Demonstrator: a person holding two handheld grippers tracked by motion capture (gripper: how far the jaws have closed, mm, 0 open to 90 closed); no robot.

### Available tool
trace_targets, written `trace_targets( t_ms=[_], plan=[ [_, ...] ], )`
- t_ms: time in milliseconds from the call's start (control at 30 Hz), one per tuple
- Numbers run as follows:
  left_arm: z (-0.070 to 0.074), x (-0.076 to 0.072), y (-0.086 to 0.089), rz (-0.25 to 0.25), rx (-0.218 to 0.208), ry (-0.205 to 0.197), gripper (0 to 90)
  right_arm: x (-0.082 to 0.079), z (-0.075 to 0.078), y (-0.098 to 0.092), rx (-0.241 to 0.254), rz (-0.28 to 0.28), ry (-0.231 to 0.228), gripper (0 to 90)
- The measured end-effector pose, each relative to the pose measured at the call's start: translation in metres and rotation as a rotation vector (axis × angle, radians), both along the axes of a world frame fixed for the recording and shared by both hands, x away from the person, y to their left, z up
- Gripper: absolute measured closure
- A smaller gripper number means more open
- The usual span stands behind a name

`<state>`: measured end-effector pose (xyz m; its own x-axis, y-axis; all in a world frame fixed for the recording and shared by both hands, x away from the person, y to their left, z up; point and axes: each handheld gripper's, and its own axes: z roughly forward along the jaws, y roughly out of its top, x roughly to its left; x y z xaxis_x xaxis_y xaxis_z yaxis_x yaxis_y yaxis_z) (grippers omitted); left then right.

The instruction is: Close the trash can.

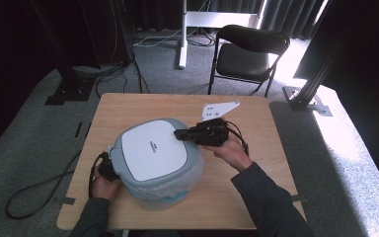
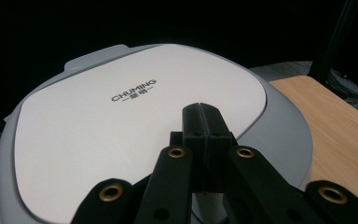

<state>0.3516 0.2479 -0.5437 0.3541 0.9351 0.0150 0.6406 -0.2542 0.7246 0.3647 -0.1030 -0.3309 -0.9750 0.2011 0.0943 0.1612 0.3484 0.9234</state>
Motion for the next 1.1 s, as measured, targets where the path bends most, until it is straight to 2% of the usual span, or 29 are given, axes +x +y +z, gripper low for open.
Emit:
trace_targets(
  t_ms=[567, 900, 1100],
  plan=[
    [0.000, 0.000, 0.000, -0.001, 0.000, 0.000, 28.8, -0.001, 0.004, 0.001, 0.006, -0.010, -0.024, 87.3],
    [0.000, 0.000, 0.000, 0.001, -0.001, -0.001, 28.8, 0.001, 0.006, -0.005, 0.019, -0.045, -0.031, 78.9],
    [0.000, 0.000, 0.000, 0.001, -0.001, -0.001, 28.8, 0.005, 0.007, -0.014, 0.039, -0.092, -0.028, 73.9]
  ],
)
